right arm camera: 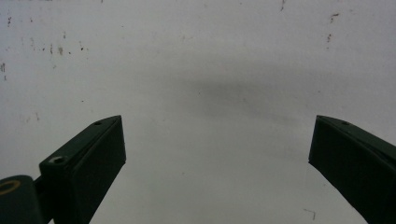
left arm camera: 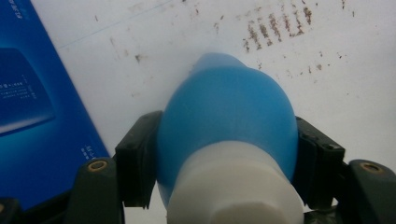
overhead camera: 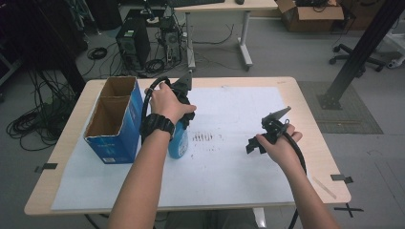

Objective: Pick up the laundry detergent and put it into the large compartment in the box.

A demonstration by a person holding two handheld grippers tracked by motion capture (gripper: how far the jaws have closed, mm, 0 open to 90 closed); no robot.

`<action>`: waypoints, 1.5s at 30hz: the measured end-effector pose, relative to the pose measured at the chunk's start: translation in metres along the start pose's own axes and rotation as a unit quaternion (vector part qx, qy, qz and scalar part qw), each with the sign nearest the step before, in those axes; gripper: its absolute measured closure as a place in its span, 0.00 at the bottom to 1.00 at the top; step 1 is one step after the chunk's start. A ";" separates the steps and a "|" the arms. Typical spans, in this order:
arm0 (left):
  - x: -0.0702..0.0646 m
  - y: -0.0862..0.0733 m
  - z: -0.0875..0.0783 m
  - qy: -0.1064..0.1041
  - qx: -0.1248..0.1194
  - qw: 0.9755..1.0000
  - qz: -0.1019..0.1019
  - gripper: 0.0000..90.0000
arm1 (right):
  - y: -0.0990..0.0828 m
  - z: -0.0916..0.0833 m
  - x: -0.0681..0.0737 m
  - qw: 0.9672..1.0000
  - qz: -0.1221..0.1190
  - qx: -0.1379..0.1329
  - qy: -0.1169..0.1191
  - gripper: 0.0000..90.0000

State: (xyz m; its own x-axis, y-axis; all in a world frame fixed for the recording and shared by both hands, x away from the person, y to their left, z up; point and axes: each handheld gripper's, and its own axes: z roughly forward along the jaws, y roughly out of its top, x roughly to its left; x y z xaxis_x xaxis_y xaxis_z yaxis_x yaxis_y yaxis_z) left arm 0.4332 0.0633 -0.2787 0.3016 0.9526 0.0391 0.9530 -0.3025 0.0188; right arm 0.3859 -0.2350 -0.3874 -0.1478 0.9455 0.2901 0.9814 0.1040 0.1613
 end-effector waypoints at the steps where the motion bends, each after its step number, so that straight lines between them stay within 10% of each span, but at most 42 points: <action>1: 0.000 0.000 0.000 0.000 0.000 1.000 0.000 0.40 | 0.000 0.000 0.000 1.000 -0.001 0.000 0.000 0.04; 17: 0.001 -0.001 -0.010 0.000 -0.002 1.000 0.011 0.41 | -0.001 -0.003 0.000 1.000 -0.002 0.000 0.002 0.04; 33: 0.030 -0.010 -0.109 -0.005 -0.032 0.999 0.013 0.42 | 0.004 -0.021 0.008 1.000 -0.002 -0.014 0.005 0.05; 45: 0.083 -0.027 -0.162 0.001 -0.053 0.998 -0.043 0.42 | 0.004 -0.028 0.008 1.000 0.004 -0.021 0.006 0.05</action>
State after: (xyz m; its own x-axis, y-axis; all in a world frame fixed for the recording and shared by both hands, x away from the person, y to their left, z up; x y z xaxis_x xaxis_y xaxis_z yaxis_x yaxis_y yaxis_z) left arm 0.4282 0.1457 -0.1145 0.2195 0.9750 0.0341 0.9665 -0.2221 0.1284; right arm 0.3855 -0.2354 -0.3584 -0.1410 0.9427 0.3022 0.9767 0.0827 0.1980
